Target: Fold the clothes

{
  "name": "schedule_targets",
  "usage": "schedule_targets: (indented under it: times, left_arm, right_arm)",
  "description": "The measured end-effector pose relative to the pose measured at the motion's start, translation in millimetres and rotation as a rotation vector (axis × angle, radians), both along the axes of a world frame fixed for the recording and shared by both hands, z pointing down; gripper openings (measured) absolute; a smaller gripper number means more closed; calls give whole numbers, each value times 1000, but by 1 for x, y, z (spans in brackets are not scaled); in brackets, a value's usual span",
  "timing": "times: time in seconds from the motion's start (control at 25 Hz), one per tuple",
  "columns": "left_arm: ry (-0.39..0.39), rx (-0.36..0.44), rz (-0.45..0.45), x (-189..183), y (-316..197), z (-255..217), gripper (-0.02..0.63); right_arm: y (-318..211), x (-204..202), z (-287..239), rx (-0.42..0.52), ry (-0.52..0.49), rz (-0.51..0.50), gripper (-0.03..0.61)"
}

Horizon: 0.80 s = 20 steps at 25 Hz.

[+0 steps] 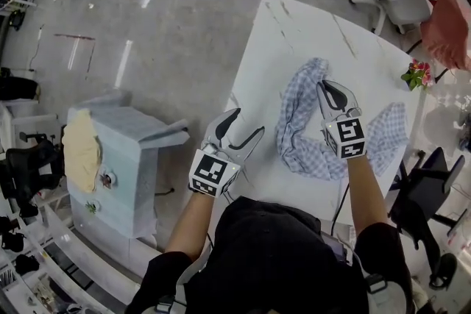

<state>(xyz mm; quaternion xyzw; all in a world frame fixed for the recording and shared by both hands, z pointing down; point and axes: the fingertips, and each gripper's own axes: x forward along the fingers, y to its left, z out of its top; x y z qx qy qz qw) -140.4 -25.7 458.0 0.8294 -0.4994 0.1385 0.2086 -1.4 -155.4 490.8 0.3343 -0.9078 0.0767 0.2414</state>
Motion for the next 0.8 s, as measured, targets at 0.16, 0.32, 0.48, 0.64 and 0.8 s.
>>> schedule_targets:
  times: [0.16, 0.32, 0.48, 0.64, 0.8]
  left_arm:
    - [10, 28, 43, 6, -1, -14, 264]
    - [-13, 59, 112, 8, -5, -27, 264]
    - [-39, 90, 256, 16, -7, -37, 265]
    - [-48, 99, 388, 31, -7, -43, 268]
    - [-71, 100, 500, 52, -6, -39, 272]
  right_arm:
    - [29, -5, -46, 78, -58, -99, 34]
    - [75, -17, -91, 185, -62, -291, 34]
    - [128, -20, -101, 257, 136, -458, 34]
    - [161, -13, -99, 275, 207, -492, 35]
    - [181, -3, -90, 245, 219, -465, 35]
